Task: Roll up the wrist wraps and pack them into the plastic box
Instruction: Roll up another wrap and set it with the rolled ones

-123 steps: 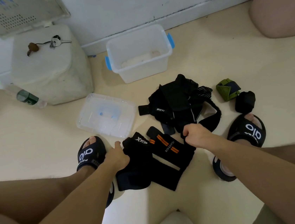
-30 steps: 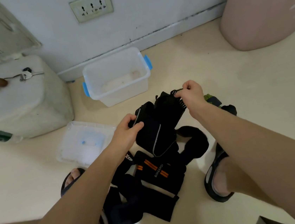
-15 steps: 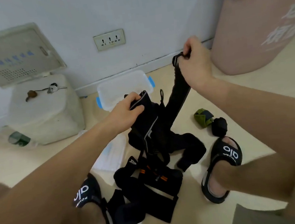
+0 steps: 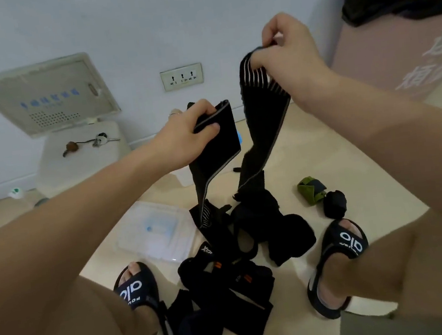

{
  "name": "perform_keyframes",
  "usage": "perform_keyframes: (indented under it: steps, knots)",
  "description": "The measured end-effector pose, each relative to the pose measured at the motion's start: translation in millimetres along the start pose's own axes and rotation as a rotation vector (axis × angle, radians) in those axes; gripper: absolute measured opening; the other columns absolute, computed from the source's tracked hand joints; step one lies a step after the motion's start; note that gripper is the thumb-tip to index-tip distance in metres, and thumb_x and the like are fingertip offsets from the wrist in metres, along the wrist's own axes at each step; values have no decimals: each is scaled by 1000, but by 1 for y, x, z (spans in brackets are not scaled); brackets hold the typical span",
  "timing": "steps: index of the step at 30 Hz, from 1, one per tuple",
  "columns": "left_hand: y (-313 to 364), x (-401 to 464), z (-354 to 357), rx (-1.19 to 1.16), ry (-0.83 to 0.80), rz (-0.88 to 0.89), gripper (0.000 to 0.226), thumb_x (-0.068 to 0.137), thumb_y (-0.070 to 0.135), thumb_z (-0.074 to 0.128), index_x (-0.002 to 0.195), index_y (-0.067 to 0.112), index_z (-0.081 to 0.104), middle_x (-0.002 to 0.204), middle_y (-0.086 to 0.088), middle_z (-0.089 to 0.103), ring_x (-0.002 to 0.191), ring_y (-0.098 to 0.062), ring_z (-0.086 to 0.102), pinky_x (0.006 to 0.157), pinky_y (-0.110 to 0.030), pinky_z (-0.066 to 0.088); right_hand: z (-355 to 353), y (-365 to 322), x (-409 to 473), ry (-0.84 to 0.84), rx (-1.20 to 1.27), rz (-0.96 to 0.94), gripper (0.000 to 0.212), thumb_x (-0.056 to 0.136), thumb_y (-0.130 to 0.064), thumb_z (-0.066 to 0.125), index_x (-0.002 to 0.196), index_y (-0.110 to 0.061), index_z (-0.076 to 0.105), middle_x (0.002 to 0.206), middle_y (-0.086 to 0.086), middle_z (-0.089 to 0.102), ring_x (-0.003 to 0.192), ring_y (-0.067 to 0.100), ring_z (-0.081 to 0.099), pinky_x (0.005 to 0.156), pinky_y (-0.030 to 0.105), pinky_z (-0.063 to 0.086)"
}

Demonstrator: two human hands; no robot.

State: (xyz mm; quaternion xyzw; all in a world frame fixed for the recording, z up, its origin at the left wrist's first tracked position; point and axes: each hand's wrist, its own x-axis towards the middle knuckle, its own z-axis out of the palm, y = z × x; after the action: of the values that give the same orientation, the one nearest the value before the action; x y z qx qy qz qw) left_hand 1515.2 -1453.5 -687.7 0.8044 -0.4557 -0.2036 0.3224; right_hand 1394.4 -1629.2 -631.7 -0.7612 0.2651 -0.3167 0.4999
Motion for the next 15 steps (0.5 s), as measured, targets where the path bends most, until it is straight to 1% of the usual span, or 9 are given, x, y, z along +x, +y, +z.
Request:
perform_keyframes:
  steps: [2,4,7,9,10,12,13,14,15]
  knots:
    - [-4,-4,-3,-2,25,32,13,104,33,53,94,40,51,94,-2,57,88,-6,50,64,-21,37,3,15,-11,-85,-21,84,27,76,1,63,78,-23,50,66,-4,50,49,11,39,48,23,33]
    - [-10,-8,-5,-22,51,51,9,104,29,55,95,31,56,86,5,58,71,2,52,60,-15,38,8,24,-15,-163,-86,149,21,76,-3,64,79,-22,58,67,-5,54,56,14,42,55,26,34]
    - [-18,-10,-7,-92,134,28,11,103,27,60,93,21,61,80,10,59,69,0,52,62,-16,39,17,21,-13,-273,-115,204,4,84,-15,68,86,-17,71,69,-8,56,66,10,49,65,26,38]
    - [-16,-8,-10,-161,214,11,16,101,27,63,88,18,63,76,9,59,69,-6,52,63,-20,40,24,20,-14,-338,-185,242,16,89,-32,69,89,-17,74,75,-9,60,72,7,53,69,25,39]
    - [-14,-7,-13,-192,251,4,16,100,27,64,88,16,64,76,5,60,70,-7,52,63,-23,41,29,24,-13,-374,-233,275,23,90,-41,68,90,-19,75,82,-9,64,78,6,56,73,26,41]
    - [-9,-8,-15,-239,281,7,16,100,25,63,90,14,67,79,-4,62,72,-9,53,66,-25,41,37,32,-16,-467,-252,360,40,89,-59,64,96,-22,76,101,-6,72,94,9,63,89,32,46]
    - [-7,-7,-17,-253,280,14,16,101,25,61,91,14,68,82,-10,63,73,-11,53,69,-27,43,41,36,-17,-531,-175,413,47,87,-64,63,102,-22,77,107,-5,75,101,12,67,97,36,48]
    - [-7,-7,-18,-267,280,18,17,102,25,60,92,14,69,86,-16,64,74,-18,53,72,-30,46,45,39,-17,-598,-51,471,50,88,-65,62,109,-22,77,110,-3,77,106,16,71,102,39,50]
    - [-7,-6,-19,-278,290,20,19,102,26,58,93,16,70,91,-20,63,76,-27,54,77,-38,50,49,39,-18,-649,69,521,50,91,-63,60,115,-22,76,113,-1,78,108,19,73,104,41,51]
